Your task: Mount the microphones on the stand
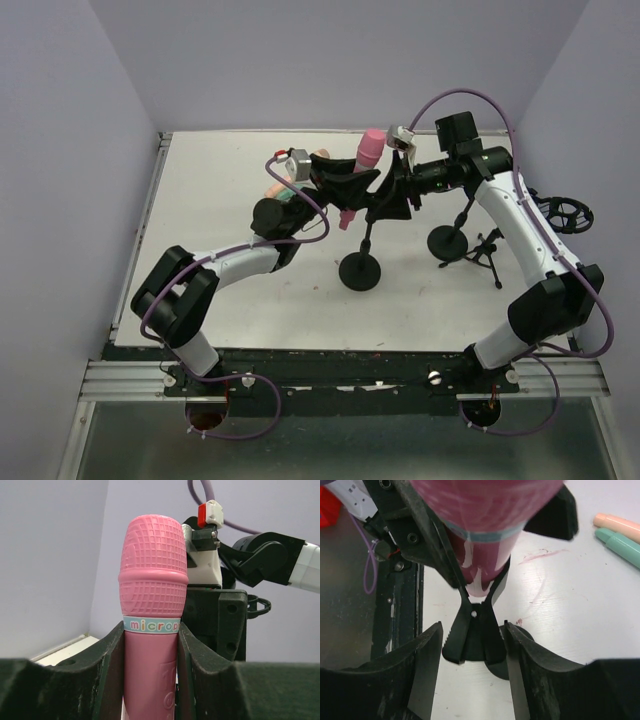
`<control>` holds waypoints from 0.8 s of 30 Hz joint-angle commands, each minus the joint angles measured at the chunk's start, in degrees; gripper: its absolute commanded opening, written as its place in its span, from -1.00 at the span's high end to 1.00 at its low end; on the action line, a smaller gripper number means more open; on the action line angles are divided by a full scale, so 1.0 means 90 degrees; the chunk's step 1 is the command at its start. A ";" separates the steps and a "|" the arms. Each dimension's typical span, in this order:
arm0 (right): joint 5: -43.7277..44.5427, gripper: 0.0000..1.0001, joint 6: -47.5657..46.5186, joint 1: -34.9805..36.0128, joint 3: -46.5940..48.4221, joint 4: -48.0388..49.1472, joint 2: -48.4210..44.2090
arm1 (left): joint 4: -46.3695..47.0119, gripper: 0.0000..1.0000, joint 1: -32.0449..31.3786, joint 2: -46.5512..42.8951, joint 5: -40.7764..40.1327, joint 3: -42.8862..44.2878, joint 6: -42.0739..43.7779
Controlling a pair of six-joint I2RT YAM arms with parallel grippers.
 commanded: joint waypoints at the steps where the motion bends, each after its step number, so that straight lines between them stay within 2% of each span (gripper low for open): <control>1: -0.0629 -0.31 0.0376 0.0155 -0.0176 0.0133 0.0008 | 0.1524 1.00 -0.0227 0.0144 0.0102 0.0091 -0.0125; 3: -0.0620 -0.44 0.0386 0.0155 -0.0186 0.0142 -0.0031 | 0.1524 1.00 -0.0236 0.0144 0.0112 0.0111 -0.0154; 8: -0.0600 -0.56 0.0386 0.0155 -0.0215 0.0152 -0.0089 | 0.1524 1.00 -0.0227 0.0144 0.0151 0.0091 -0.0184; 9: -0.0600 -0.57 0.0396 0.0155 -0.0215 0.0152 -0.0090 | 0.1533 0.93 -0.0236 0.0134 0.0151 0.0072 -0.0184; 19: -0.0366 -0.68 0.0396 0.0155 -0.0166 0.0142 -0.0177 | 0.1504 -0.43 -0.0217 -0.0188 -0.0024 -0.0260 -0.0223; 21: -0.0268 -0.71 0.0386 0.0146 -0.0156 0.0123 -0.0197 | 0.1310 -0.58 -0.0149 -0.0295 0.0034 -0.0270 -0.0271; 24: -0.0229 -0.73 0.0376 0.0146 -0.0156 0.0123 -0.0246 | 0.0803 -0.64 -0.0090 -0.0471 0.0287 -0.0192 -0.0281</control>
